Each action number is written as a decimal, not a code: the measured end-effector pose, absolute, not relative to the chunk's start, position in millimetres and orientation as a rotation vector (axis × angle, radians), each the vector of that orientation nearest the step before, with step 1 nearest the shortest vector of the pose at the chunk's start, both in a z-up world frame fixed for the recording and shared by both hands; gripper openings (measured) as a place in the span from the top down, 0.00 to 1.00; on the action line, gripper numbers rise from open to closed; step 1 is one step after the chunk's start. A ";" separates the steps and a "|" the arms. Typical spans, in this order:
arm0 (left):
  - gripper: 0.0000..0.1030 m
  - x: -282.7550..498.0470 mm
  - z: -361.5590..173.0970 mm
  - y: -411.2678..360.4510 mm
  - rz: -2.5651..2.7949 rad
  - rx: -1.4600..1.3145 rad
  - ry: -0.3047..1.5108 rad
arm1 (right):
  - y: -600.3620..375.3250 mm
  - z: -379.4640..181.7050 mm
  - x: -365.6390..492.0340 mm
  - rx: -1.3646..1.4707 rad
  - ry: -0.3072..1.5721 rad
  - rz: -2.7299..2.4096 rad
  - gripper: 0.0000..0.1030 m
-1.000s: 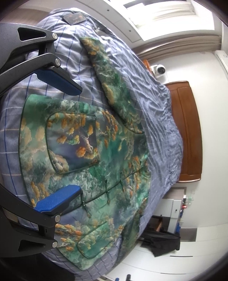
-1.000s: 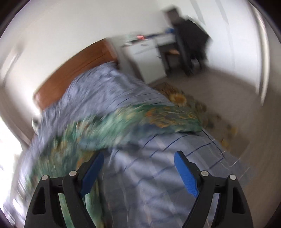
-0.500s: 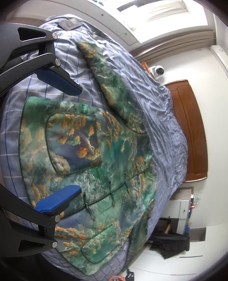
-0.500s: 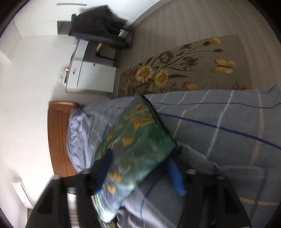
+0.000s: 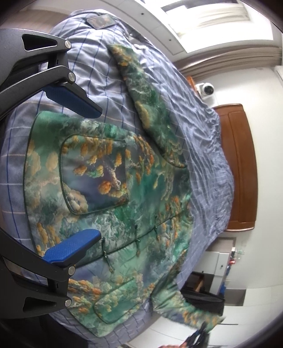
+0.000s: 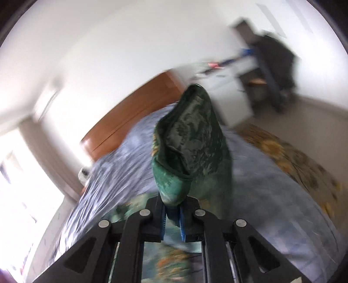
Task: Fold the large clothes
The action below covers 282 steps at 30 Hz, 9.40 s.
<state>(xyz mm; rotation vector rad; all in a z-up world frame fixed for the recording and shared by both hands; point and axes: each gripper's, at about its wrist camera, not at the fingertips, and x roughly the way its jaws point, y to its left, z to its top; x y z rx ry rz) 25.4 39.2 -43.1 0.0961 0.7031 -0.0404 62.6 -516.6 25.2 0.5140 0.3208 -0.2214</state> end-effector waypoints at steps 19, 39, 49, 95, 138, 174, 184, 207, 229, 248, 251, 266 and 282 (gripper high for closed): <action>0.01 11.4 -59.0 71.2 0.023 0.061 0.733 | -250.9 -141.2 162.6 -0.010 0.790 0.036 0.61; 0.01 12.6 -73.7 44.8 -0.046 0.089 0.789 | -232.8 -118.3 6.8 0.031 0.650 -0.015 0.41; 0.01 11.4 -74.3 40.8 -0.053 0.096 0.794 | -215.4 -120.0 2.2 0.023 0.639 0.038 0.41; 0.94 343.9 -78.4 -78.3 -0.397 -0.110 1.063 | -315.8 -60.2 30.9 -0.017 0.590 0.007 0.41; 0.61 327.1 -135.8 -94.4 -0.285 0.013 1.034 | -419.8 -156.2 244.2 0.081 0.980 -0.184 0.72; 0.12 175.2 -126.8 202.4 0.113 -0.296 0.920 | -126.0 -118.6 27.3 -0.017 0.802 0.208 0.44; 0.10 204.6 -141.9 300.6 0.273 -0.679 0.845 | -119.2 -123.9 25.1 -0.049 0.814 0.221 0.44; 0.91 220.3 -74.7 285.5 0.484 -0.314 0.608 | -104.3 -134.2 22.6 -0.053 0.836 0.262 0.44; 0.20 134.4 -131.6 -11.7 -0.236 0.364 0.776 | -200.5 -102.6 22.3 0.109 0.724 0.022 0.44; 0.14 91.0 -157.6 56.5 -0.086 0.052 0.768 | -227.1 -185.0 237.3 0.651 0.969 0.056 0.44; 0.12 90.1 -158.7 55.2 -0.088 0.058 0.763 | -226.2 -189.9 245.0 0.652 0.980 0.057 0.69; 0.12 98.2 -137.2 57.0 -0.121 -0.010 0.754 | -269.5 -99.0 355.3 0.313 0.772 0.083 0.91; 0.11 164.2 -115.4 60.2 -0.161 -0.041 0.854 | -259.0 -107.7 325.8 0.082 0.738 0.187 0.65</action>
